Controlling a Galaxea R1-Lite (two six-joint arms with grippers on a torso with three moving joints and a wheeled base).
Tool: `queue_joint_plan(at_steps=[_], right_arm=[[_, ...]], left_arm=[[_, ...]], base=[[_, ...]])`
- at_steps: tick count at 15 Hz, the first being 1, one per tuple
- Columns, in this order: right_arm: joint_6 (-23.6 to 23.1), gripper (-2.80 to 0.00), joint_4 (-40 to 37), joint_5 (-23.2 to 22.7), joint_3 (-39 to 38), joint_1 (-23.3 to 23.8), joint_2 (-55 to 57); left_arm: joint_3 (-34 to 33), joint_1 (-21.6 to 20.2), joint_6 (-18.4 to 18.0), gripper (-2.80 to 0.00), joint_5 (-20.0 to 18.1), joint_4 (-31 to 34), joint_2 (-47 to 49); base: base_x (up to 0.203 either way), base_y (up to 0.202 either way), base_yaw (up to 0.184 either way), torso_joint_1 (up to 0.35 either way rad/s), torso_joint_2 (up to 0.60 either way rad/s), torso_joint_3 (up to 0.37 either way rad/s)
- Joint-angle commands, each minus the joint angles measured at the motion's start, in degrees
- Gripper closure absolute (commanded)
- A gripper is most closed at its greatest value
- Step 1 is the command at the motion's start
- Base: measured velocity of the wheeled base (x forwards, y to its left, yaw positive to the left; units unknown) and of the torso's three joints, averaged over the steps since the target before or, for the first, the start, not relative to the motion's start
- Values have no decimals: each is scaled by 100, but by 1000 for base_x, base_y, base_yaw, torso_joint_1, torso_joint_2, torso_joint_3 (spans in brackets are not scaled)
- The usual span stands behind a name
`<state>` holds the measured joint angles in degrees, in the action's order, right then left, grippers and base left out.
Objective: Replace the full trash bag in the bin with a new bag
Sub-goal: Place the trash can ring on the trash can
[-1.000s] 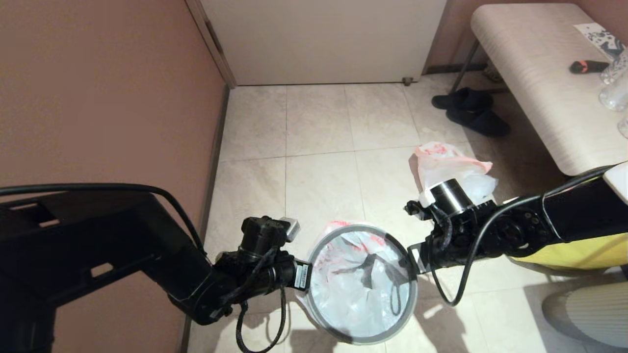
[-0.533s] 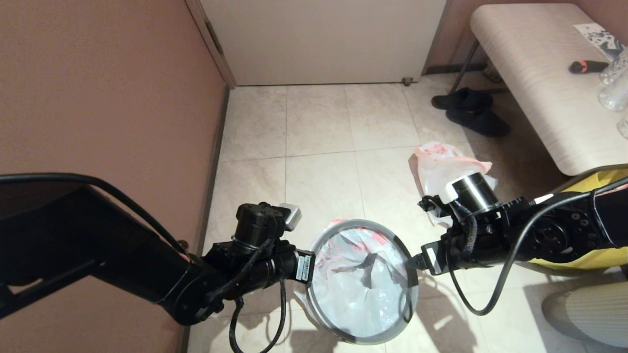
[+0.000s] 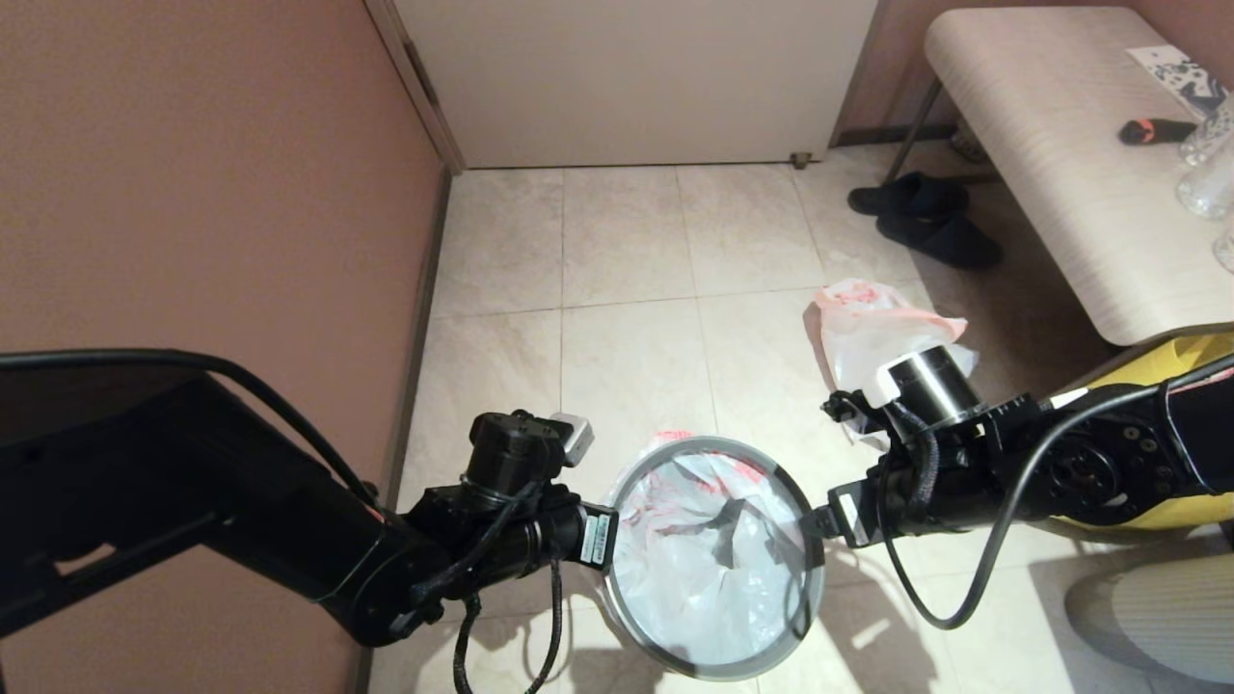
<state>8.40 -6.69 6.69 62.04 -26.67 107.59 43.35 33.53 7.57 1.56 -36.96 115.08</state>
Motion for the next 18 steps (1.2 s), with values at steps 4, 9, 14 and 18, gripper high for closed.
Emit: queue_joint_plan(at_steps=[4, 9, 14, 18], right_arm=[[4, -280, 37, -19, 1, -5, 316], [4, -280, 220, -28, 46, -5, 509], [4, -280, 212, -28, 51, -5, 448], [4, -280, 221, -24, 35, -2, 405]], left_arm=[[6, -47, -3, 0, -1, -421, 658], [42, -187, -118, 0, 1, -647, 1004], [42, -225, -161, 0, 2, -759, 999], [28, -195, -195, 0, 2, -769, 981]], base=[[0, 0, 0, 0, 0, 0], [0, 0, 0, 0, 0, 0], [0, 0, 0, 0, 0, 0], [0, 0, 0, 0, 0, 0]])
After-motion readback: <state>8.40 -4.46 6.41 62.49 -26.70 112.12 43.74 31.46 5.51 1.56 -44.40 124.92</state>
